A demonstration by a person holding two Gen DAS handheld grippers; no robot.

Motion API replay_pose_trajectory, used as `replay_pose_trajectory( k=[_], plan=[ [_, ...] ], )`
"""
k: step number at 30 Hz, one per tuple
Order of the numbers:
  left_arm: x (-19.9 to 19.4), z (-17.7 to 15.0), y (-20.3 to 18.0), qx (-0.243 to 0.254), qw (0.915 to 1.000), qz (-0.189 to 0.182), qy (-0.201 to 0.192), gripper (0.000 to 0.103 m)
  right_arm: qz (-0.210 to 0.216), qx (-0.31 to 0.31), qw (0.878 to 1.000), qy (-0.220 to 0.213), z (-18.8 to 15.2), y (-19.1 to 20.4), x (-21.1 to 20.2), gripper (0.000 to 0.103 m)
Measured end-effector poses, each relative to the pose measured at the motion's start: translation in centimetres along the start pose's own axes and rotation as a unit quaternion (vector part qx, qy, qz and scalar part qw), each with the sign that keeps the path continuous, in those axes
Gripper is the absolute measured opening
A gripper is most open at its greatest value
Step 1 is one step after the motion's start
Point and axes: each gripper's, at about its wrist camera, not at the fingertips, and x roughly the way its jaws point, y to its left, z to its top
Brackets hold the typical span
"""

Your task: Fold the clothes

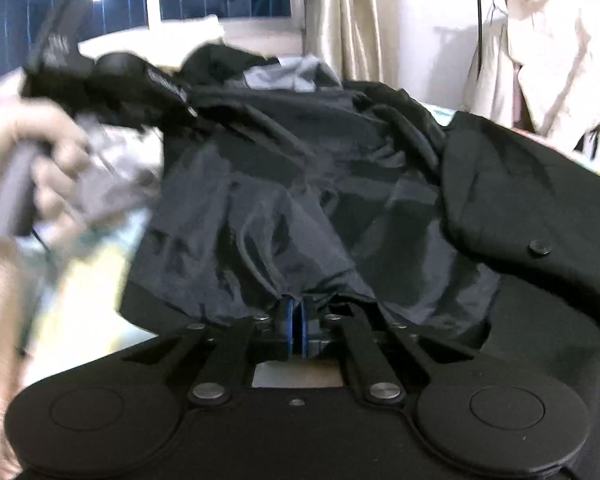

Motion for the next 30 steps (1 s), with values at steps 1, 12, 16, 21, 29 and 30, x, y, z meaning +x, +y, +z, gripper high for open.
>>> replay_pose_trajectory(
  k=[1, 12, 16, 21, 29, 30],
  plan=[
    [-0.3, 0.1, 0.0, -0.003, 1.0, -0.005, -0.005, 0.008, 0.014, 0.011, 1.0, 0.002, -0.1, 0.2, -0.5, 0.005],
    [-0.8, -0.1, -0.8, -0.002, 1.0, 0.006, 0.001, 0.008, -0.095, -0.091, 0.991, 0.014, -1.2, 1.9, -1.1, 0.045],
    [-0.8, 0.1, -0.4, -0.014, 0.9999, 0.0, 0.0, 0.008, -0.07, -0.026, 0.997, 0.012, -1.2, 0.4, -1.7, 0.046],
    [-0.8, 0.3, -0.1, -0.023, 0.9997, -0.007, 0.001, 0.008, -0.063, -0.049, 0.997, 0.007, -0.9, 0.7, -2.1, 0.059],
    [-1.3, 0.9, 0.0, -0.032, 0.9989, -0.033, -0.006, 0.008, -0.08, -0.178, 0.981, 0.001, -1.8, 5.0, -1.4, 0.08],
    [-1.4, 1.0, 0.1, -0.034, 0.9988, -0.036, -0.007, 0.008, -0.082, -0.191, 0.978, -0.005, -1.8, 5.4, -1.5, 0.08]
  ],
)
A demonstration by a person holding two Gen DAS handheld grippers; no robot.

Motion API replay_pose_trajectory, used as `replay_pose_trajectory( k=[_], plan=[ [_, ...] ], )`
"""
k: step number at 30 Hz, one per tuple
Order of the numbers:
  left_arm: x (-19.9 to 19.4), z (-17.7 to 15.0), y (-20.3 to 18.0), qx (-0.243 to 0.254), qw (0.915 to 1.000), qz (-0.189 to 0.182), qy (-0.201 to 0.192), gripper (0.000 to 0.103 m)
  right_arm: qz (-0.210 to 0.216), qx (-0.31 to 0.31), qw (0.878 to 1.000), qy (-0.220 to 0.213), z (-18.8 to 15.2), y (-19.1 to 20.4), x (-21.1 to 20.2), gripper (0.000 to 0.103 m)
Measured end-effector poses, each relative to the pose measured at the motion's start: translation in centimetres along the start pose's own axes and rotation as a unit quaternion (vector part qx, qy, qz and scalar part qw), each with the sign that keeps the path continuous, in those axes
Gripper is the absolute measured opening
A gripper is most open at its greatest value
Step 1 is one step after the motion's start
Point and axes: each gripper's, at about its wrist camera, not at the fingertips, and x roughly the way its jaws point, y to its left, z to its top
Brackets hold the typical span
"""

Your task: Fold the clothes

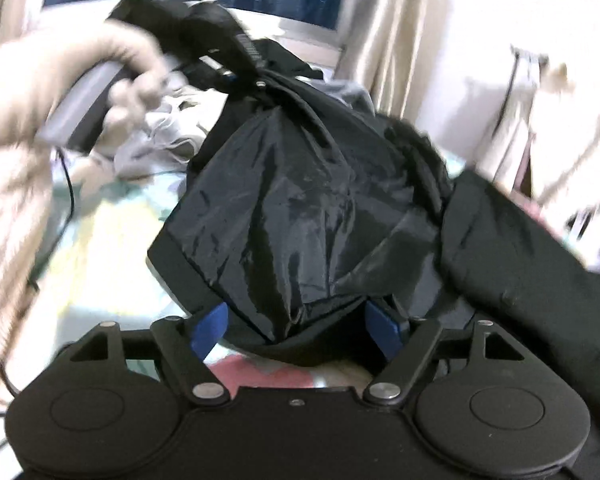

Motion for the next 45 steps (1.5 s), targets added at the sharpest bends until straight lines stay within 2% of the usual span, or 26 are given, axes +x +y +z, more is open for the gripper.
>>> replay_pose_trajectory(
  k=[3, 6, 8, 10, 11, 13, 14, 15, 16, 17, 19, 21, 24, 26, 28, 29, 32, 34, 35, 36, 37, 39, 40, 42, 43, 45],
  plan=[
    [0.0, 0.2, 0.3, -0.012, 0.9999, -0.01, 0.002, 0.008, -0.014, -0.034, 0.999, -0.018, 0.5, 1.0, -0.2, 0.08],
    [0.4, 0.0, 0.3, -0.012, 0.9999, -0.005, 0.009, 0.008, -0.052, -0.084, 0.995, -0.02, 0.7, 1.6, 0.9, 0.08],
    [0.9, -0.3, 0.0, -0.004, 0.9999, 0.001, 0.014, 0.008, -0.052, -0.101, 0.993, 0.017, 0.6, 1.4, 3.1, 0.08],
    [1.5, -0.4, -0.2, -0.005, 0.9998, -0.004, 0.018, 0.008, -0.032, -0.059, 0.995, 0.067, 0.1, 0.4, 6.0, 0.079],
    [1.7, -0.4, -0.1, -0.006, 0.9998, -0.009, 0.019, 0.008, -0.008, -0.011, 0.996, 0.087, -0.4, -0.5, 7.5, 0.077],
    [1.8, -0.3, -0.1, -0.006, 0.9997, -0.013, 0.018, 0.008, 0.043, 0.097, 0.991, 0.087, -0.8, -2.8, 8.0, 0.057],
    [1.7, -0.3, -0.1, -0.005, 0.9998, -0.013, 0.015, 0.008, 0.069, 0.151, 0.982, 0.086, -1.0, -4.0, 8.3, 0.042],
    [1.5, -0.2, -0.1, -0.006, 0.9998, -0.014, 0.01, 0.008, 0.082, 0.177, 0.977, 0.085, -0.7, -4.9, 7.9, 0.016],
    [1.1, -0.2, -0.1, -0.012, 0.9998, -0.016, 0.005, 0.008, 0.094, 0.198, 0.972, 0.08, -0.5, -5.6, 7.3, 0.007],
    [0.6, -0.1, -0.1, -0.018, 0.9996, -0.021, 0.002, 0.008, 0.116, 0.221, 0.966, 0.071, -0.2, -6.1, 6.1, 0.005],
    [-1.1, 0.3, -0.3, -0.014, 0.9994, -0.032, -0.008, 0.008, 0.161, 0.266, 0.949, 0.052, 0.4, -7.1, 3.4, 0.005],
    [-3.4, 0.9, -0.3, -0.007, 0.9989, -0.038, -0.025, 0.008, 0.211, 0.272, 0.938, 0.033, 0.6, -7.1, 1.1, 0.003],
    [-5.3, 1.4, -0.1, 0.031, 0.9989, -0.002, -0.035, 0.008, 0.166, 0.259, 0.947, 0.095, -1.4, -6.2, 1.8, 0.002],
    [-3.3, 0.7, 0.6, 0.049, 0.9978, 0.044, 0.006, 0.007, 0.16, 0.292, 0.933, 0.138, -3.9, -6.6, 3.7, 0.002],
    [-0.8, -0.5, 2.1, 0.014, 0.9969, 0.043, 0.063, 0.007, 0.162, 0.313, 0.926, 0.137, -4.4, -7.0, 4.2, 0.002],
    [0.4, -1.0, 2.8, -0.004, 0.9949, 0.042, 0.091, 0.007, 0.162, 0.3, 0.931, 0.132, -3.9, -7.0, 4.0, 0.002],
    [1.0, -1.0, 4.5, -0.065, 0.992, 0.022, 0.107, 0.008, 0.157, 0.268, 0.946, 0.088, -1.6, -6.8, 2.3, 0.008],
    [0.3, -0.5, 5.0, -0.075, 0.9927, 0.031, 0.09, 0.018, 0.157, 0.29, 0.943, 0.05, -0.6, -7.3, 1.6, 0.008],
    [-0.1, -0.3, 5.2, -0.08, 0.9928, 0.036, 0.082, 0.024, 0.153, 0.304, 0.94, 0.034, -0.1, -7.6, 1.5, 0.015],
    [-0.3, -0.3, 5.5, -0.083, 0.9923, 0.045, 0.079, 0.039, 0.149, 0.317, 0.936, 0.018, 0.3, -7.9, 1.5, 0.025],
    [-0.3, -0.3, 5.7, -0.087, 0.9912, 0.057, 0.082, 0.055, 0.138, 0.32, 0.937, 0.021, 0.5, -7.8, 2.3, 0.03],
    [0.4, -0.7, 6.2, -0.087, 0.9863, 0.091, 0.107, 0.075, 0.102, 0.287, 0.949, 0.082, -0.2, -7.0, 4.5, 0.032],
    [1.0, -0.9, 6.5, -0.084, 0.983, 0.107, 0.123, 0.076, 0.083, 0.269, 0.953, 0.114, -0.6, -6.6, 5.5, 0.032],
    [2.4, -1.8, 6.5, -0.068, 0.9791, 0.128, 0.142, 0.075, 0.087, 0.253, 0.952, 0.149, -2.5, -5.4, 6.6, 0.032],
    [2.8, -2.0, 6.1, -0.053, 0.9799, 0.134, 0.138, 0.074, 0.093, 0.262, 0.95, 0.139, -2.9, -5.6, 6.2, 0.032],
    [3.6, -2.4, 5.2, -0.022, 0.9808, 0.143, 0.13, 0.074, 0.114, 0.295, 0.938, 0.144, -3.2, -6.5, 5.6, 0.032]
  ],
)
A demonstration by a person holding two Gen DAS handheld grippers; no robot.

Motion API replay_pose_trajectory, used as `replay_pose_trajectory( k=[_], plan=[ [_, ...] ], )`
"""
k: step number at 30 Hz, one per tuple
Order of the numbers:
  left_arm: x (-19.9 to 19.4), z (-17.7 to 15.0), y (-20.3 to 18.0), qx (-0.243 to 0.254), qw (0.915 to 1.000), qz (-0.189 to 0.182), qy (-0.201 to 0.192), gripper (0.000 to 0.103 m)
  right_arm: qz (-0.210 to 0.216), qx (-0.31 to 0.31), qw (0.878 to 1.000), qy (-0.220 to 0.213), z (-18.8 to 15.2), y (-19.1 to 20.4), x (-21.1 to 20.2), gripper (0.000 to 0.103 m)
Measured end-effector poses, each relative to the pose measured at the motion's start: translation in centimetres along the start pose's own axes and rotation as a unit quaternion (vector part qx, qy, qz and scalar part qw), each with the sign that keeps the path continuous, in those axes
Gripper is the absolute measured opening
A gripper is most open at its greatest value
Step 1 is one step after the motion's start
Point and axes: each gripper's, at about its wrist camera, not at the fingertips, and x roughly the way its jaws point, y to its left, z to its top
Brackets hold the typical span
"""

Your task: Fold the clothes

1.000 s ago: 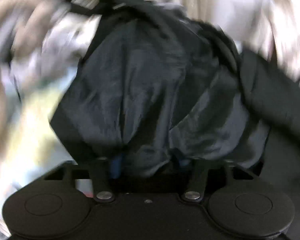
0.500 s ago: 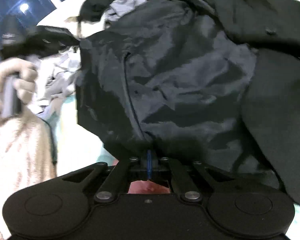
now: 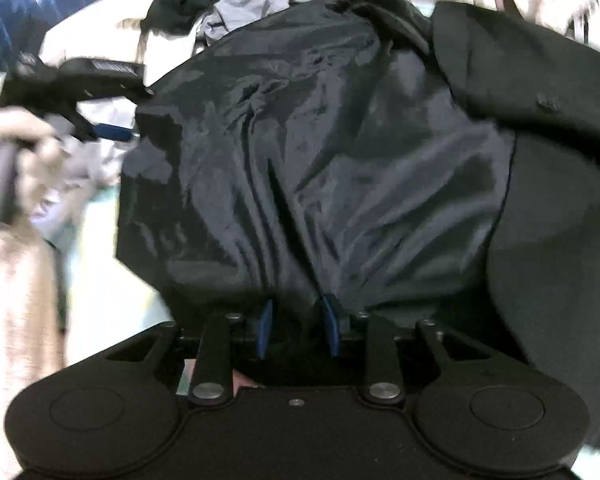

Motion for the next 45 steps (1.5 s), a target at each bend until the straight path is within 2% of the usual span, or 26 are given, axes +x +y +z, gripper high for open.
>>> replay_pose_trajectory(
  k=[3, 5, 7, 8, 10, 11, 12, 14, 15, 18, 21, 23, 25, 27, 29, 31, 34, 36, 37, 39, 41, 43, 45],
  plan=[
    [1.3, -0.3, -2.3, 0.053, 0.9986, 0.006, -0.003, 0.073, 0.005, 0.007, 1.0, 0.001, 0.3, -0.5, -0.5, 0.032],
    [2.2, -0.7, -3.7, 0.084, 0.9962, 0.021, -0.006, 0.059, 0.007, 0.009, 1.0, -0.001, 0.0, -0.6, -0.3, 0.032],
    [3.0, -1.0, -5.0, 0.12, 0.9926, 0.021, -0.002, 0.006, 0.003, 0.002, 1.0, -0.001, -0.1, -0.3, -0.2, 0.032],
    [2.8, -1.0, -5.4, 0.137, 0.9903, 0.016, -0.012, 0.005, 0.0, -0.001, 1.0, -0.001, -0.2, -0.2, -0.1, 0.032],
    [0.1, -0.7, -7.1, 0.175, 0.9815, -0.003, -0.077, 0.003, -0.005, -0.01, 1.0, -0.004, -1.0, 0.7, 0.1, 0.032],
    [-1.7, -0.7, -8.0, 0.196, 0.974, -0.018, -0.113, 0.003, -0.007, -0.013, 1.0, -0.005, -1.2, 0.8, 0.1, 0.032],
    [-4.0, -0.8, -9.5, 0.226, 0.9613, -0.037, -0.153, 0.003, -0.009, -0.016, 1.0, -0.007, -1.3, 0.9, 0.1, 0.032],
    [-8.3, -1.8, -13.2, 0.297, 0.9269, -0.084, -0.213, 0.003, -0.014, -0.026, 1.0, -0.007, -1.6, 1.1, -0.1, 0.032],
    [-9.6, -2.6, -15.2, 0.323, 0.9138, -0.117, -0.217, 0.003, -0.017, -0.033, 0.999, -0.006, -1.6, 1.3, -0.1, 0.032],
    [-9.7, -5.8, -20.2, 0.378, 0.8915, -0.196, -0.155, 0.004, -0.02, -0.051, 0.998, -0.005, -1.8, 1.7, -0.1, 0.033],
    [-6.2, -9.0, -22.3, 0.398, 0.8884, -0.213, -0.085, 0.005, -0.009, -0.048, 0.999, -0.007, -2.1, 1.3, -0.5, 0.034],
    [-3.8, -9.6, -21.8, 0.386, 0.8961, -0.216, -0.037, 0.006, 0.003, -0.034, 0.999, -0.007, -2.3, 0.7, -0.8, 0.033],
    [-3.1, -8.7, -20.2, 0.343, 0.9076, -0.242, -0.007, 0.007, 0.012, -0.018, 1.0, -0.005, -2.3, 0.3, -1.0, 0.034],
    [-3.6, -7.4, -18.7, 0.306, 0.914, -0.266, 0.007, 0.01, 0.012, -0.015, 1.0, -0.001, -2.1, 0.2, -0.9, 0.034],
    [-5.4, -6.7, -17.2, 0.286, 0.9164, -0.28, -0.006, 0.023, 0.01, -0.023, 1.0, -0.001, -2.0, 0.5, -0.7, 0.036],
    [-7.3, -6.3, -15.8, 0.27, 0.9176, -0.29, -0.03, 0.055, 0.008, -0.031, 0.999, -0.001, -2.1, 0.8, -0.7, 0.038],
    [-9.8, -5.1, -13.2, 0.238, 0.9213, -0.299, -0.073, 0.068, 0.009, -0.036, 0.999, -0.001, -2.2, 0.7, -0.8, 0.038],
    [-9.8, -3.9, -11.8, 0.217, 0.9295, -0.286, -0.087, 0.079, 0.013, -0.029, 0.999, -0.001, -2.1, 0.5, -0.9, 0.038],
    [-9.3, -3.5, -11.2, 0.209, 0.9378, -0.264, -0.083, 0.082, 0.015, -0.027, 1.0, -0.001, -2.1, 0.3, -1.0, 0.038],
    [-8.2, -2.8, -10.0, 0.195, 0.9527, -0.221, -0.073, 0.082, 0.016, -0.025, 1.0, 0.0, -2.1, 0.2, -1.0, 0.038],
    [-6.4, -3.1, -9.7, 0.193, 0.9629, -0.184, -0.041, 0.082, 0.013, -0.028, 1.0, 0.0, -1.8, 0.3, -0.6, 0.038],
    [-5.1, -3.5, -9.7, 0.187, 0.9688, -0.162, -0.011, 0.082, 0.011, -0.032, 0.999, 0.0, -1.7, 0.4, -0.5, 0.038],
    [-4.3, -4.0, -10.2, 0.184, 0.9668, -0.177, 0.013, 0.082, 0.009, -0.035, 0.999, 0.0, -1.7, 0.5, -0.4, 0.038]
  ],
)
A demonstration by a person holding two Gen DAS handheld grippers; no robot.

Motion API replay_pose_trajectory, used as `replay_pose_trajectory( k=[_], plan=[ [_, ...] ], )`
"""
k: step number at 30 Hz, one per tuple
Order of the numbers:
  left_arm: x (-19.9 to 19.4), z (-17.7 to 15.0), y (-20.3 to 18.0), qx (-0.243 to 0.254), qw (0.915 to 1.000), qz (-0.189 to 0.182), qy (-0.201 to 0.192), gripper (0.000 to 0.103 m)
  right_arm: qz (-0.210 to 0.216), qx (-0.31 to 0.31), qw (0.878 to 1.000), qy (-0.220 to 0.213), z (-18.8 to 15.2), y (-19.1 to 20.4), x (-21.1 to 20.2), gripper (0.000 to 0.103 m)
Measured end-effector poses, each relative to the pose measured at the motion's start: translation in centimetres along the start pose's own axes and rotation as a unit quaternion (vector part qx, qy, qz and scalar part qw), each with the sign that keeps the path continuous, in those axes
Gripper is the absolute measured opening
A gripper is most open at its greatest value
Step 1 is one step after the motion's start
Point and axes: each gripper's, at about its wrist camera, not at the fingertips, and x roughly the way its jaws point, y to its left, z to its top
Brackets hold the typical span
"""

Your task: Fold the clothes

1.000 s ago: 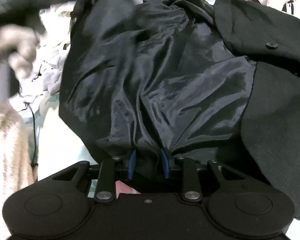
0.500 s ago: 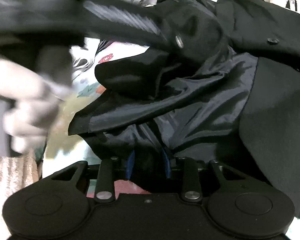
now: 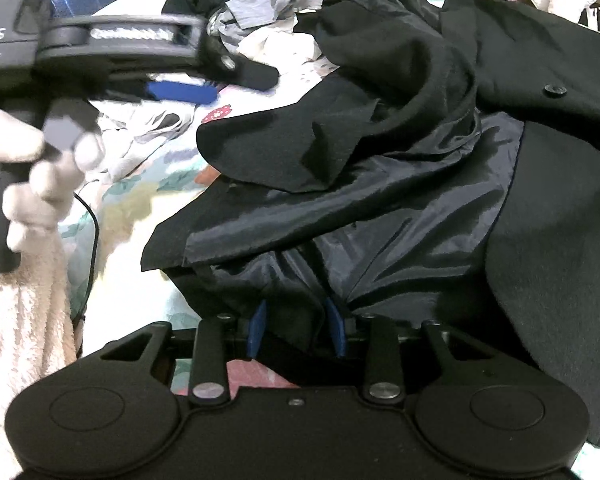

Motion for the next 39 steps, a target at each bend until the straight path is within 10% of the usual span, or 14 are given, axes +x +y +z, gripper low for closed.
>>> replay_pose_trajectory(
  k=[6, 8, 10, 11, 15, 22, 25, 29, 31, 39],
  plan=[
    [4.0, -1.5, -4.7, 0.154, 0.9864, 0.054, 0.019, 0.072, -0.003, -0.011, 1.0, -0.001, 0.0, 0.7, 0.3, 0.042],
    [4.6, -2.3, -5.9, 0.183, 0.9806, 0.065, 0.021, 0.048, -0.001, -0.01, 1.0, -0.002, -0.1, 0.6, 0.2, 0.043],
    [3.7, -2.0, -6.6, 0.195, 0.9789, 0.062, 0.001, 0.004, 0.001, -0.007, 1.0, -0.003, -0.2, 0.5, 0.1, 0.043],
    [3.0, -1.7, -6.7, 0.193, 0.9795, 0.055, -0.008, 0.0, 0.002, -0.006, 1.0, -0.004, -0.2, 0.5, 0.0, 0.042],
    [0.2, -0.1, -6.6, 0.12, 0.9904, -0.032, -0.061, 0.0, 0.006, 0.01, 1.0, 0.002, -0.2, 0.1, -0.4, 0.043],
    [-0.2, 0.5, -8.5, 0.052, 0.9827, -0.158, -0.083, 0.0, -0.05, 0.054, 0.996, -0.041, 0.4, -2.2, -6.6, 0.043],
    [0.2, 0.2, -9.1, 0.07, 0.987, -0.123, -0.075, 0.0, -0.064, 0.102, 0.989, -0.087, 0.3, -4.8, -9.7, 0.043],
    [-0.3, -0.3, -8.4, 0.088, 0.9925, -0.063, -0.057, 0.009, -0.029, 0.156, 0.981, -0.112, -0.2, -6.9, -10.3, 0.043],
    [-0.5, -0.2, -7.3, 0.073, 0.997, -0.024, -0.015, 0.062, -0.016, 0.14, 0.982, -0.123, 0.1, -6.4, -9.8, 0.044],
    [1.3, -1.6, -4.7, 0.063, 0.9973, 0.037, 0.004, 0.099, 0.031, 0.122, 0.982, -0.141, 0.7, -4.5, -7.2, 0.053]
  ],
)
